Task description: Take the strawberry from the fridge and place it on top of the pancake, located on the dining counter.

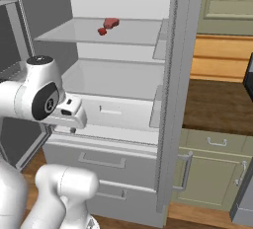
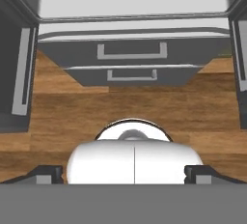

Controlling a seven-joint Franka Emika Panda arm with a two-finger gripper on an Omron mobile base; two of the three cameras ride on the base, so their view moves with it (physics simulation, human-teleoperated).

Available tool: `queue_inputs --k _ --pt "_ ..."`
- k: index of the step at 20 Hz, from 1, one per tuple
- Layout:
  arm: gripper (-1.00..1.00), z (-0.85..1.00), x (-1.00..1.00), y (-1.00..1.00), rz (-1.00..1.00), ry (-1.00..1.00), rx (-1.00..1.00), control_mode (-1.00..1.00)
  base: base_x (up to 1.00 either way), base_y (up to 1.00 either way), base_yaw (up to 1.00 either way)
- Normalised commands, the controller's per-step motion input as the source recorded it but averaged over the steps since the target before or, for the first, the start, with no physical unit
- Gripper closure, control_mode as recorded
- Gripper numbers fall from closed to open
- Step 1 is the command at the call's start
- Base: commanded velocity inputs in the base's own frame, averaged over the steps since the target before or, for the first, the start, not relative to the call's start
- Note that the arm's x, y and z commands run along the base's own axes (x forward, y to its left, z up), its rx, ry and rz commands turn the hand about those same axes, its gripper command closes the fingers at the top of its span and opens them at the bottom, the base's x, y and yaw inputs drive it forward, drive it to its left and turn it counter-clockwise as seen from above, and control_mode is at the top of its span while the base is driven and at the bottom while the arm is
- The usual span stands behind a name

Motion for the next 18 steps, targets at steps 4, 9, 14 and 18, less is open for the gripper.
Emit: queue_inputs --k 4,9,14,18 --pt "-1.00 -0.20 -0.04 -0.07 -0.01 0.00 0.00 -1.00 0.00 0.00 0.00" --pt "-1.00 -0.03 0.00 0.00 0.00 0.00 0.00 -1.00 0.00 0.00 0.00" --pt "-1.00 0.00 0.00 0.00 0.00 0.00 0.00 -1.00 0.00 0.00 0.00" --pt "-1.00 0.00 0.01 0.07 0.00 0.00 0.00 1.00 0.04 0.07 0.00"
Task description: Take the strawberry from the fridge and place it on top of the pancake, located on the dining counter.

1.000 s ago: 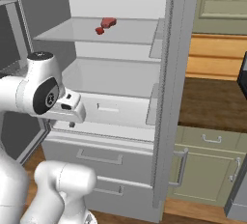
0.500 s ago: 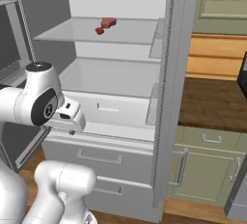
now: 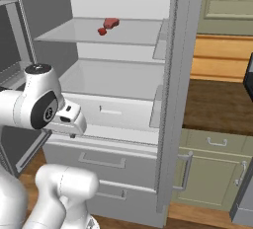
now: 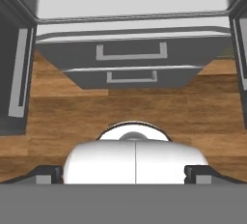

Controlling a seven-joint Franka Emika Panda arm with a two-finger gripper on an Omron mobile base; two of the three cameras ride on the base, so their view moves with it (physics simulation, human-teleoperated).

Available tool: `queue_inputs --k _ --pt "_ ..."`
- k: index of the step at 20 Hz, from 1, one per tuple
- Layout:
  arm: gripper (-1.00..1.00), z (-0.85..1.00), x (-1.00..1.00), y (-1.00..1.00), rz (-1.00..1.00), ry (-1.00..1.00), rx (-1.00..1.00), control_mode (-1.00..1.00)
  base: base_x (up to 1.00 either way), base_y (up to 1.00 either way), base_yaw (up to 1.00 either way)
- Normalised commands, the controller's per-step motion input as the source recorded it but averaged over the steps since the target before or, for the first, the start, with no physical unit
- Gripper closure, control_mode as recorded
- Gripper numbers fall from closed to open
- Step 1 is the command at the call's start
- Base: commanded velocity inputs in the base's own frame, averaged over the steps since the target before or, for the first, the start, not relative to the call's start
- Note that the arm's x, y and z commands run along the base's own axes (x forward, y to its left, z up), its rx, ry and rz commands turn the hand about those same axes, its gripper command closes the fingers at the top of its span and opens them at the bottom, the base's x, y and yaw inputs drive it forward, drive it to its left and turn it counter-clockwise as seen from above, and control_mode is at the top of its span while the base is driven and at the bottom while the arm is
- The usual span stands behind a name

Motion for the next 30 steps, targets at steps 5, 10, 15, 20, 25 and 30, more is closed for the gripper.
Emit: queue_inputs --k 5,10,15,20,25,30 --pt "-1.00 0.00 0.00 0.00 0.00 0.00 0.00 1.00 0.33 0.32 0.00" --pt "-1.00 0.00 0.00 0.00 0.00 0.00 0.00 1.00 0.57 -0.02 0.00" --pt "-1.00 0.00 0.00 0.00 0.00 0.00 0.00 1.00 0.57 -0.12 0.00" --pt "-1.00 0.00 0.00 0.00 0.00 0.00 0.00 1.00 0.67 0.00 0.00" --pt "-1.00 0.00 0.00 0.00 0.00 0.00 0.00 1.00 0.63 0.00 0.00" --pt "-1.00 0.00 0.00 0.00 0.00 0.00 0.00 1.00 0.17 0.00 0.00"
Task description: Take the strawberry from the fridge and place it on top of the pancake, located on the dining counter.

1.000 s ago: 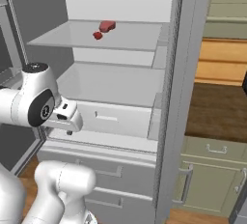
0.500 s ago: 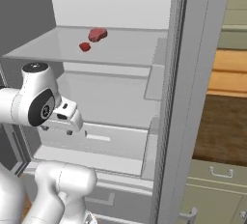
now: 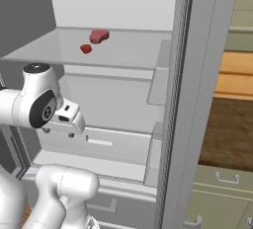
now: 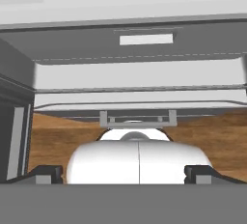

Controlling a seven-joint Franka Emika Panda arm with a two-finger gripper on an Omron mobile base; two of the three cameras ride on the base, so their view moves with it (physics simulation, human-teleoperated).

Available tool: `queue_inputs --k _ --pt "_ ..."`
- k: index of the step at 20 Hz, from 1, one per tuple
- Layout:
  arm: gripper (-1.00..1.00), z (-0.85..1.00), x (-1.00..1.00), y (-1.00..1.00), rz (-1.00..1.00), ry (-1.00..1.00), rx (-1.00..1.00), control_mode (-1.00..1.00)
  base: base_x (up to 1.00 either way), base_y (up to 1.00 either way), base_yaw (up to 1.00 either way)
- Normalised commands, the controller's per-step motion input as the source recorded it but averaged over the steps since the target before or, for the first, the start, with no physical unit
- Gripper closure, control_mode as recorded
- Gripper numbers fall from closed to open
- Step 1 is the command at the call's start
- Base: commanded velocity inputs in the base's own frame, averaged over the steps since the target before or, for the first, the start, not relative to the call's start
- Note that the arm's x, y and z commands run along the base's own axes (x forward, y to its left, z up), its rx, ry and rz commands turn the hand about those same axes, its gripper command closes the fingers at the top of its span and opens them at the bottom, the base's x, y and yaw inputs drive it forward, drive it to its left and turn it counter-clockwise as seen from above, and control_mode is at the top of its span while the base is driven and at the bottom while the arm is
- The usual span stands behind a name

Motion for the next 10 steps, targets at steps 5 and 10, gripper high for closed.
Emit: queue_inputs --k 5,10 --pt "-1.00 0.42 0.10 -0.01 0.00 -0.18 0.00 -1.00 0.00 0.00 0.00" --pt "-1.00 0.85 0.00 0.00 0.00 -0.41 -0.02 -1.00 0.00 0.00 0.00"
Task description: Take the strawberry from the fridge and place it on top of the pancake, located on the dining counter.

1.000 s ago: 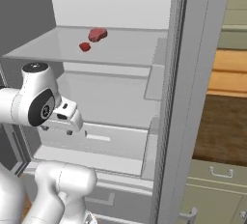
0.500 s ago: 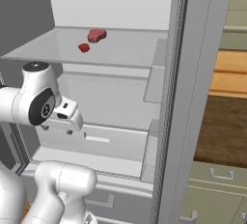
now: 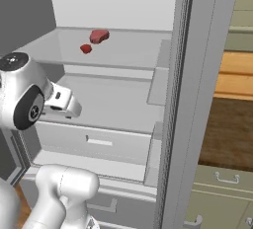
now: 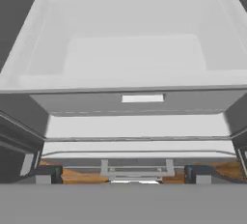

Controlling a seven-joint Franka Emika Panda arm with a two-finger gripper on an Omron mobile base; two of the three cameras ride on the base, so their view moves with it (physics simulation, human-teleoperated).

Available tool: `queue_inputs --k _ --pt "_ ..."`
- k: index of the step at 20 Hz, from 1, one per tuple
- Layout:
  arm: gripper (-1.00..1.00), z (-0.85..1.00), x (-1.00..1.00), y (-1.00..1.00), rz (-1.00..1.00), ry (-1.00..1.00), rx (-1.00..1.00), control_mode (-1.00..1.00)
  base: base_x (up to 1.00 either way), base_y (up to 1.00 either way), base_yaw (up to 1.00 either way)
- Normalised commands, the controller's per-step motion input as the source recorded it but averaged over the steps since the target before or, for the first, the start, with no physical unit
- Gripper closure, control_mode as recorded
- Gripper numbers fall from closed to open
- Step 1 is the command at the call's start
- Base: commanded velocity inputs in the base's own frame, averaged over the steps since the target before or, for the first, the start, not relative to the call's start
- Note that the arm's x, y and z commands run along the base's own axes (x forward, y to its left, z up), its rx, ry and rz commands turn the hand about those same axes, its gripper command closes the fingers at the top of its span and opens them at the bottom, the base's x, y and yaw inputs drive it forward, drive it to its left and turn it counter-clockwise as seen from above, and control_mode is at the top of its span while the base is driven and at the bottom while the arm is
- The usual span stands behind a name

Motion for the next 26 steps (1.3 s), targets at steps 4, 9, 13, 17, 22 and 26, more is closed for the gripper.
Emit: queue_inputs --k 4,9,13,17,22,26 --pt "-1.00 1.00 0.00 0.00 0.00 -0.41 -0.09 -1.00 0.00 0.00 0.00" --pt "-1.00 1.00 0.10 -0.06 0.00 -0.33 -0.11 -1.00 0.00 0.00 0.00" --pt "-1.00 0.87 0.63 -0.04 0.00 -0.20 0.00 -1.00 0.00 0.00 0.00" --pt "-1.00 0.20 0.88 -0.27 0.00 -0.03 0.12 -1.00 0.00 0.00 0.00" --pt "-1.00 0.00 1.00 -0.05 -0.01 0.03 0.14 -1.00 0.00 0.00 0.00" --pt "-1.00 -0.07 0.96 0.00 0.00 0.11 0.04 -1.00 0.00 0.00 0.00"
